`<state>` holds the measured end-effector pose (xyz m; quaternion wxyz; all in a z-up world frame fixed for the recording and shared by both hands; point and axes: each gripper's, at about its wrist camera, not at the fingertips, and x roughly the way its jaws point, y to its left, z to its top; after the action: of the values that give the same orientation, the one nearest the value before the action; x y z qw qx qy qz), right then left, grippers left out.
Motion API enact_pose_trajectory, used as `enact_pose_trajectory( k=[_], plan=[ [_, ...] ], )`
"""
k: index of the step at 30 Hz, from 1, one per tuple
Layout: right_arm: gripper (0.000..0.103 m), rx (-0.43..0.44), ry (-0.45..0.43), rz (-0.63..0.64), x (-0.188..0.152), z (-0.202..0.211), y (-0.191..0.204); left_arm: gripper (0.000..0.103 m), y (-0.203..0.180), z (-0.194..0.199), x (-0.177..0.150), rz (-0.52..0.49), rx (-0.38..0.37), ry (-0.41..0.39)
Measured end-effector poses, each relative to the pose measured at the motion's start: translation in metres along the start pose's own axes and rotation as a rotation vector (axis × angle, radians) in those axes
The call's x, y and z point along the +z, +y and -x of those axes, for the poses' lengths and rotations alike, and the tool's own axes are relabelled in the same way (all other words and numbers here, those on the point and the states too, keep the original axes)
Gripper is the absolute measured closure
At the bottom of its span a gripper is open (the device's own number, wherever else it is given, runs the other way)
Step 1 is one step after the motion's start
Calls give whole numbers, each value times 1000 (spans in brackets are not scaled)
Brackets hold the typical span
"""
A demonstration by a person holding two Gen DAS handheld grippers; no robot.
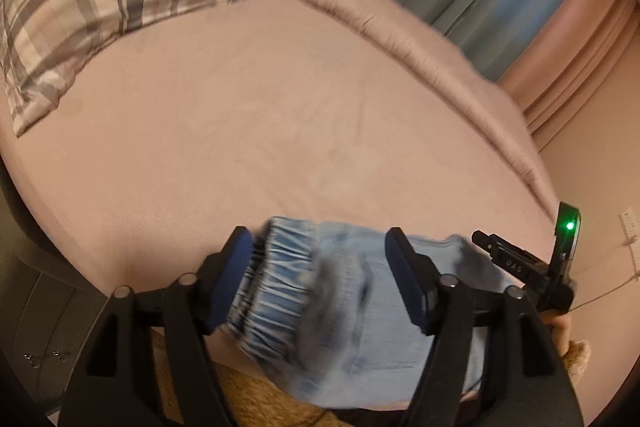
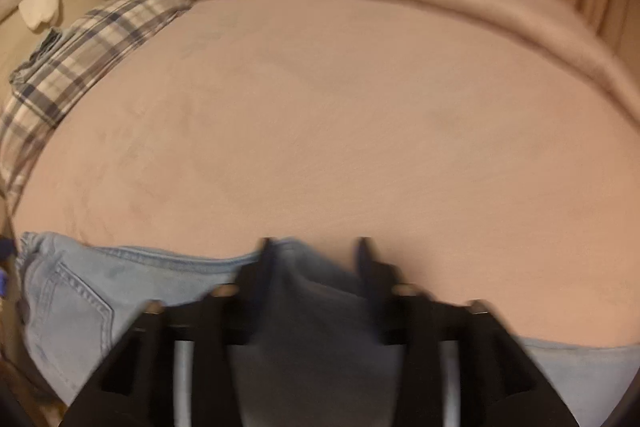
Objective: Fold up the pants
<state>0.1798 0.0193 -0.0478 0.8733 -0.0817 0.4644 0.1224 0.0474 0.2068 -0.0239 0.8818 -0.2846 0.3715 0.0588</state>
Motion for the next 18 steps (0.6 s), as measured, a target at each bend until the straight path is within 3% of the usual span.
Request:
enact_pose_trajectory(
  k=[3,11,18],
  plan=[
    [52,-28,-68,-16,-7,35,-15,30,-18,10,-11,-21,-40,5],
    [49,-17,-57,-188,-63,79,-71,35,-77,0,-54,-130,-152,106],
    [49,-137,-4,-360,-122,94,-127,52,-98,-38,-86,-203,-46,213]
  ],
)
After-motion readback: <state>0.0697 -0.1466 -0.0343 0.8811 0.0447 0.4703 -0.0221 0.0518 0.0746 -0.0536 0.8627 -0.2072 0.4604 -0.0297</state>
